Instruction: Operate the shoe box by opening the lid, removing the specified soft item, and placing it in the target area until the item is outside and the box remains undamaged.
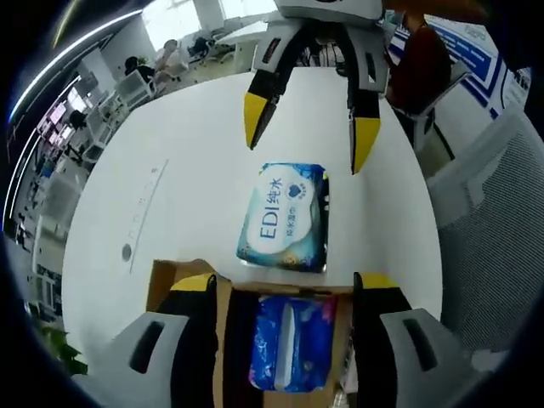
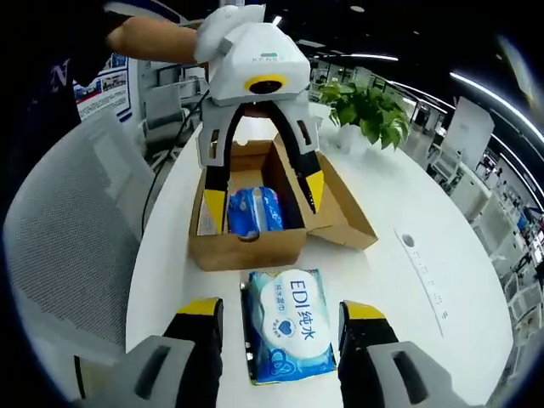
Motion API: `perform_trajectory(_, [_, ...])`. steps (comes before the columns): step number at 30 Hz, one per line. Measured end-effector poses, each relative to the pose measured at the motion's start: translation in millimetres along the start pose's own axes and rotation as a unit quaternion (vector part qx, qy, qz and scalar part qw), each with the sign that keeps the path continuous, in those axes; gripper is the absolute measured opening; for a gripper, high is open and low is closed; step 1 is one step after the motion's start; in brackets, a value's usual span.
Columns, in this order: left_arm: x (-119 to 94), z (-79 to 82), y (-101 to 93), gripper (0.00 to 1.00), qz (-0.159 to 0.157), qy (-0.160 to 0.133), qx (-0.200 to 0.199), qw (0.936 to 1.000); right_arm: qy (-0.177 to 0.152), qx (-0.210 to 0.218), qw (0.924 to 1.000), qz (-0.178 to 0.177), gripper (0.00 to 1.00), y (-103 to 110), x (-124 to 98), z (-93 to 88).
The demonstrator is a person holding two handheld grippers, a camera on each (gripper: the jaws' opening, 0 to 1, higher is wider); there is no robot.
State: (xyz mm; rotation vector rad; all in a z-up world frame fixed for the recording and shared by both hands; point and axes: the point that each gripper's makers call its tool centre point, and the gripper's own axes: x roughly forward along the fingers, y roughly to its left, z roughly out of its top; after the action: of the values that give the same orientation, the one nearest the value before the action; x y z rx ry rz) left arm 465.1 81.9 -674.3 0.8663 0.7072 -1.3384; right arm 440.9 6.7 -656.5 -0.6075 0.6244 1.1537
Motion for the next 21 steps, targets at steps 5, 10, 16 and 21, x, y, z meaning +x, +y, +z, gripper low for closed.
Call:
perform_trajectory(5, [-11.7,-19.9,1.5,0.63,0.009,0.006,-0.007,0.9999,-0.004,-0.015,0.9998,0.008,0.5,8.1,8.8,16.2])
perform_trajectory(10, [-19.6,-39.2,1.4,0.61,0.016,0.01,-0.016,0.9997,-0.01,-0.027,0.9995,0.015,0.48,15.6,21.5,35.0])
perform_trajectory(16, [-25.7,-60.2,-1.8,0.57,0.024,0.017,-0.016,0.9994,-0.009,-0.043,0.9989,0.019,0.43,21.4,38.3,51.3])
perform_trajectory(21, [-27.6,-77.0,-0.7,0.5,0.032,0.018,-0.019,0.9991,-0.002,-0.056,0.9983,0.016,0.37,22.8,52.7,57.9])
